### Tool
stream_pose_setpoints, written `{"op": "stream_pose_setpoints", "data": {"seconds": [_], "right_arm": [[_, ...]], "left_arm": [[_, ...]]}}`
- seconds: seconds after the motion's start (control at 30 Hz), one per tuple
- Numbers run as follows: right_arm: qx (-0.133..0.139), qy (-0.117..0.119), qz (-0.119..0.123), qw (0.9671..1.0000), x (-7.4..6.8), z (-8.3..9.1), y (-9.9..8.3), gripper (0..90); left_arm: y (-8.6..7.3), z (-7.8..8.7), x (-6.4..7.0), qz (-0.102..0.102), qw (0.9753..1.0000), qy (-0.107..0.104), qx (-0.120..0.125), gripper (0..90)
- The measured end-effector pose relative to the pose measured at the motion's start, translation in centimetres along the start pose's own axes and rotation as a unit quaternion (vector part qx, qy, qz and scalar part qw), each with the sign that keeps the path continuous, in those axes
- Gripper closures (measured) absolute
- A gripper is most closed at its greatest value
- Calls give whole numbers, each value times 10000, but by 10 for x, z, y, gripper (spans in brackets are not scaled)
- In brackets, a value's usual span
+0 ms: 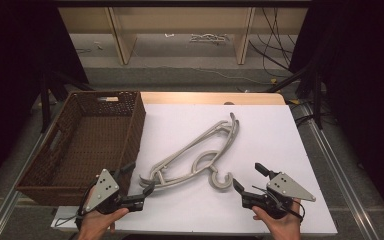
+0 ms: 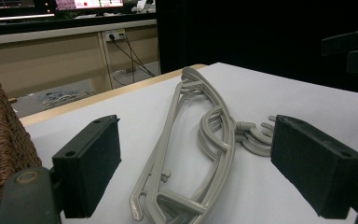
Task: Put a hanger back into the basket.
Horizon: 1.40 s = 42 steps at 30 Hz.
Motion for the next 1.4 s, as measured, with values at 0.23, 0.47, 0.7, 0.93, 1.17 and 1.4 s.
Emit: {"op": "stream_pose_setpoints", "data": {"seconds": [0.23, 0.47, 0.7, 0.93, 1.17, 1.4], "right_arm": [[-32, -113, 5, 9999, 2, 0, -1, 158], [32, -29, -9, 10000, 1, 0, 1, 158], [85, -51, -7, 10000, 2, -1, 2, 157], [24, -13, 0, 10000, 1, 0, 1, 157], [24, -80, 4, 10000, 3, -3, -1, 157], [7, -26, -5, 10000, 3, -3, -1, 157]], "left_arm": [[-2, -3, 2, 7, 10000, -53, -56, 156], [-2, -4, 1, -109, 9999, -46, -101, 156], [-7, -8, 3, -30, 9994, -164, -300, 155], [-10, -24, 17, -17, 9969, -438, -652, 160], [-17, -52, 24, -259, 9883, -541, -1399, 220], [-29, -91, 31, -618, 9668, -709, -2375, 264]]}}
Point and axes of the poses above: each handheld gripper's, and its own axes: z roughly backward along the jaws, y roughly out of its top, x roughly to its right, the point moved 7 cm from there along -z, roughly forward along the jaws, and after that the axes turned 8 degrees about -y, right-handed, at the moved point
